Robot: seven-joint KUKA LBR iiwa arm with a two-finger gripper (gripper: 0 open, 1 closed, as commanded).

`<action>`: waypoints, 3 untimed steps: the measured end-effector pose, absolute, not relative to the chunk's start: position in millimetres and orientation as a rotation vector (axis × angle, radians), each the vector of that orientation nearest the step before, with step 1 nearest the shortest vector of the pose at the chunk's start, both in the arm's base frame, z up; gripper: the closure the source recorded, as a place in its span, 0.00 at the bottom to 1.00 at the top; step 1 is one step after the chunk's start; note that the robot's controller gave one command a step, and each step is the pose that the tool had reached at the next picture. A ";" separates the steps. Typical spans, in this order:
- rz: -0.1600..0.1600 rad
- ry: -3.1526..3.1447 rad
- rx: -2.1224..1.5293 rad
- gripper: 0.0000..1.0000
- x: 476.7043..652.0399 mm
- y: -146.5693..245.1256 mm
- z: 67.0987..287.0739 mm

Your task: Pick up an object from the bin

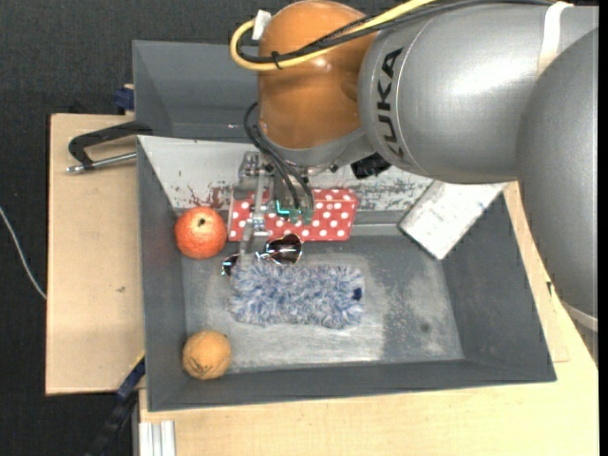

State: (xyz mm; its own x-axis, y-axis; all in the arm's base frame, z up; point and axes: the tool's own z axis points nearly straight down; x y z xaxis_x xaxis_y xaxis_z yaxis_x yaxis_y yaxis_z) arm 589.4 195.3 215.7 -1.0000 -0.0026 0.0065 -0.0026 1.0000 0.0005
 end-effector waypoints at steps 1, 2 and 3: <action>-0.003 -3.143 0.001 0.00 591.3 194.4 220.4; -0.001 -3.140 0.141 0.00 589.2 178.9 150.1; -0.002 -3.139 0.106 0.00 592.6 188.5 153.6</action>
Offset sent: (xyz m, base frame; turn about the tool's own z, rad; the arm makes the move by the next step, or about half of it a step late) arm -0.0043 -0.0298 -0.1161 -0.1497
